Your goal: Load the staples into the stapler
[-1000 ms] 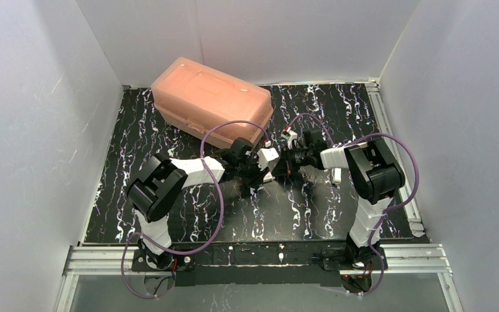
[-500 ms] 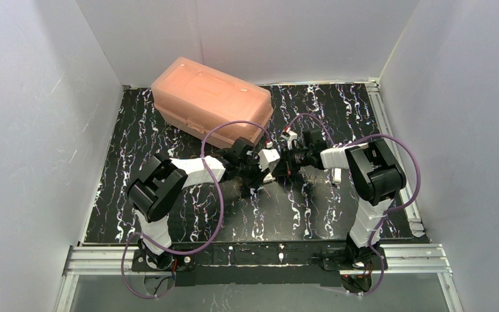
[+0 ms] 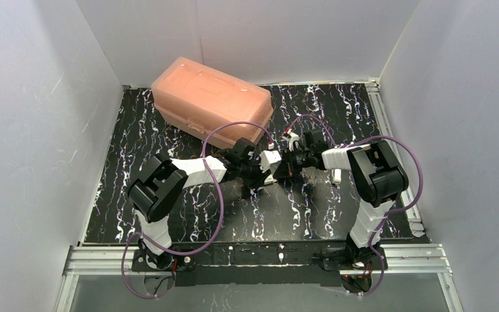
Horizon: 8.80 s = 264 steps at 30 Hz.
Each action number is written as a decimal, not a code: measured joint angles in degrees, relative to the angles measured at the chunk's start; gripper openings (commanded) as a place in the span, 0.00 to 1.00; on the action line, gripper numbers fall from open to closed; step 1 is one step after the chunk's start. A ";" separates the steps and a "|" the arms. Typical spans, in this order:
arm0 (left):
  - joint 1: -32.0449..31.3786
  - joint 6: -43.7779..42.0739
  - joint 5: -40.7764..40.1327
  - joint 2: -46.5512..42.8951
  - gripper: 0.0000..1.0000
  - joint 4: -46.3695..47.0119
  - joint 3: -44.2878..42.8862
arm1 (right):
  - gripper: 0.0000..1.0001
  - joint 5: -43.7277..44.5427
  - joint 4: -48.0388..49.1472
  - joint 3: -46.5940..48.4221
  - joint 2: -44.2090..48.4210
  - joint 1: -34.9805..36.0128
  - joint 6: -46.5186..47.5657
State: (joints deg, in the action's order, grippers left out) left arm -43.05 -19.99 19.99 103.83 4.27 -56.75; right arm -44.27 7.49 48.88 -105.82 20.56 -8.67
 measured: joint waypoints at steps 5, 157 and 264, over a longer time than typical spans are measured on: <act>-0.22 -0.22 0.00 0.00 0.21 0.00 0.00 | 0.01 -0.48 -0.07 -0.31 0.04 -0.50 0.04; -2.16 -5.95 1.20 1.36 0.36 -6.34 -3.54 | 0.01 -7.48 1.25 -1.90 -1.29 -7.63 1.42; -2.08 1.11 0.59 -8.26 0.90 -18.45 -3.91 | 0.51 45.07 -36.11 4.72 18.03 -14.29 21.94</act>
State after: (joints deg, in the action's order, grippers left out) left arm -45.12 -18.87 20.58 95.57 -14.17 -60.66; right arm 0.80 -28.62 53.60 -87.79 6.26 13.28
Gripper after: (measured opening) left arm 0.898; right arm 0.562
